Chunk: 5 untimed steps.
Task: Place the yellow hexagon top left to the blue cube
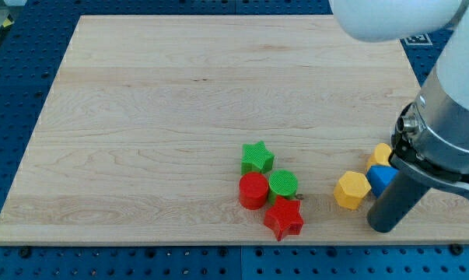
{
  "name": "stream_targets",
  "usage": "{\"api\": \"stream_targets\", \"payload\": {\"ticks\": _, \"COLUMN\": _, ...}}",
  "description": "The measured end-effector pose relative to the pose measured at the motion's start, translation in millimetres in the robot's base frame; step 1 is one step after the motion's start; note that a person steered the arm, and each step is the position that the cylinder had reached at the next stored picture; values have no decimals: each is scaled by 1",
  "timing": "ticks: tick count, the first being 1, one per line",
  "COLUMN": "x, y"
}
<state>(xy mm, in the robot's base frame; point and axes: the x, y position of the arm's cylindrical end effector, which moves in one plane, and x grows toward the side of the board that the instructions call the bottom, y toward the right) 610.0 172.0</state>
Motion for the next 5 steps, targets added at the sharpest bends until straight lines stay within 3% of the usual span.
{"api": "stream_targets", "payload": {"ticks": 3, "x": -6, "y": -13}}
{"api": "stream_targets", "payload": {"ticks": 5, "x": -41, "y": -31}}
